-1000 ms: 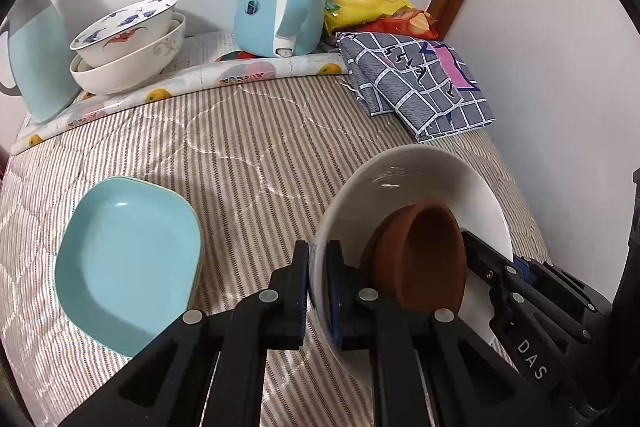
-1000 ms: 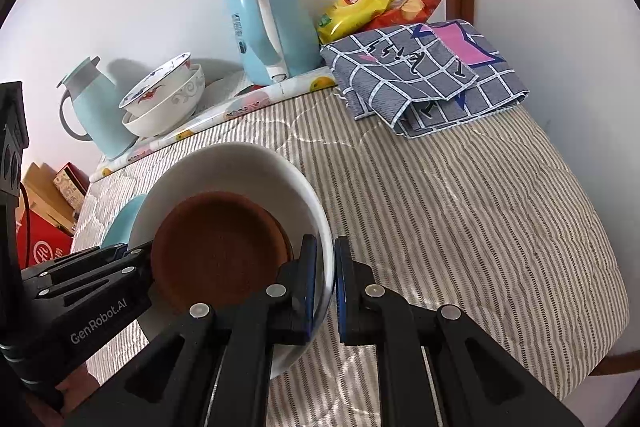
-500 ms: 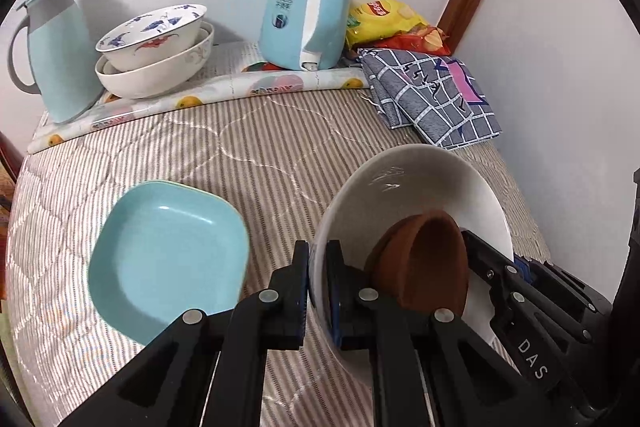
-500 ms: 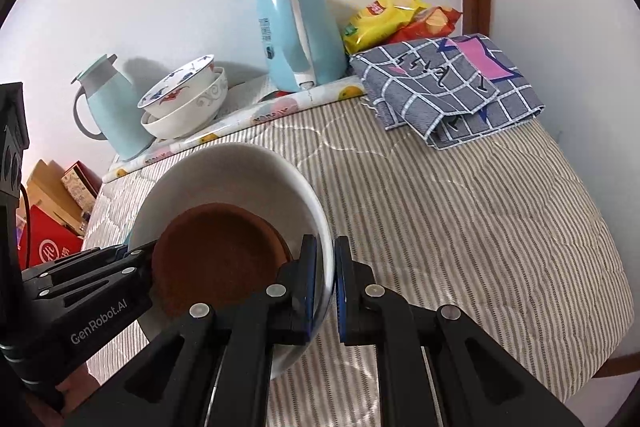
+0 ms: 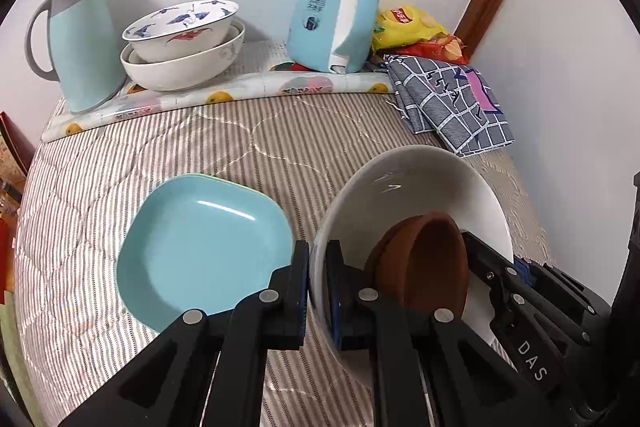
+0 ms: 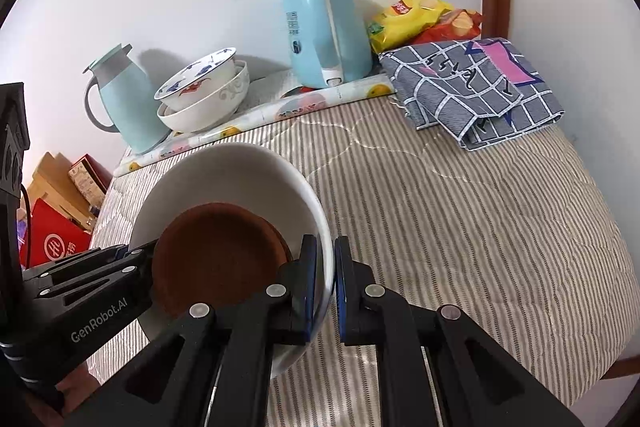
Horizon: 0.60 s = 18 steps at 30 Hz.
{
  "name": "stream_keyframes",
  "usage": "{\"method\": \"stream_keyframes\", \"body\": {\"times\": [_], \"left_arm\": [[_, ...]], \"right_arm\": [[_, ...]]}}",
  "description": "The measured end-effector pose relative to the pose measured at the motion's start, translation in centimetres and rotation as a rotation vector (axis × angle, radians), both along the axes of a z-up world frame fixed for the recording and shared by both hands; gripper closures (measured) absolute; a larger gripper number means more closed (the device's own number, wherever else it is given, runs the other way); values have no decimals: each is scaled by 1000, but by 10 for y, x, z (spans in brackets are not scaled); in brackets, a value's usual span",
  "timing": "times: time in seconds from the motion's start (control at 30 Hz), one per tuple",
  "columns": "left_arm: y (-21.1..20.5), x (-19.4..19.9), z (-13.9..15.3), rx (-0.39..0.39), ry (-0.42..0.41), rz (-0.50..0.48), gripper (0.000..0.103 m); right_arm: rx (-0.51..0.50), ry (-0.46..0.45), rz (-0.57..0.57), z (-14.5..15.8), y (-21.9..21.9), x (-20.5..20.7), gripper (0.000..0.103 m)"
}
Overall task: Organize plates and bowls
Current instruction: 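Lift the white bowl with both grippers toward the light-blue plate stack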
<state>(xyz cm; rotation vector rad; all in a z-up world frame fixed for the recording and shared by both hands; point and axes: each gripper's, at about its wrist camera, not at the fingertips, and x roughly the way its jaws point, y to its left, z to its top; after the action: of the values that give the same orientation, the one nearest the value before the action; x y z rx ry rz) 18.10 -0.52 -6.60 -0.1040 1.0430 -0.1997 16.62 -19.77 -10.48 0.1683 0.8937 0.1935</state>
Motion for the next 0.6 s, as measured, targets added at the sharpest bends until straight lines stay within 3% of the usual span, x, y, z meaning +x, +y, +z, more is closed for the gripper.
{"method": "stream_keyframes", "body": {"times": [0.6], "left_arm": [[40, 2, 2, -15, -2, 41, 94]], "right_arm": [[-5, -9, 36, 3, 38, 5, 94]]}}
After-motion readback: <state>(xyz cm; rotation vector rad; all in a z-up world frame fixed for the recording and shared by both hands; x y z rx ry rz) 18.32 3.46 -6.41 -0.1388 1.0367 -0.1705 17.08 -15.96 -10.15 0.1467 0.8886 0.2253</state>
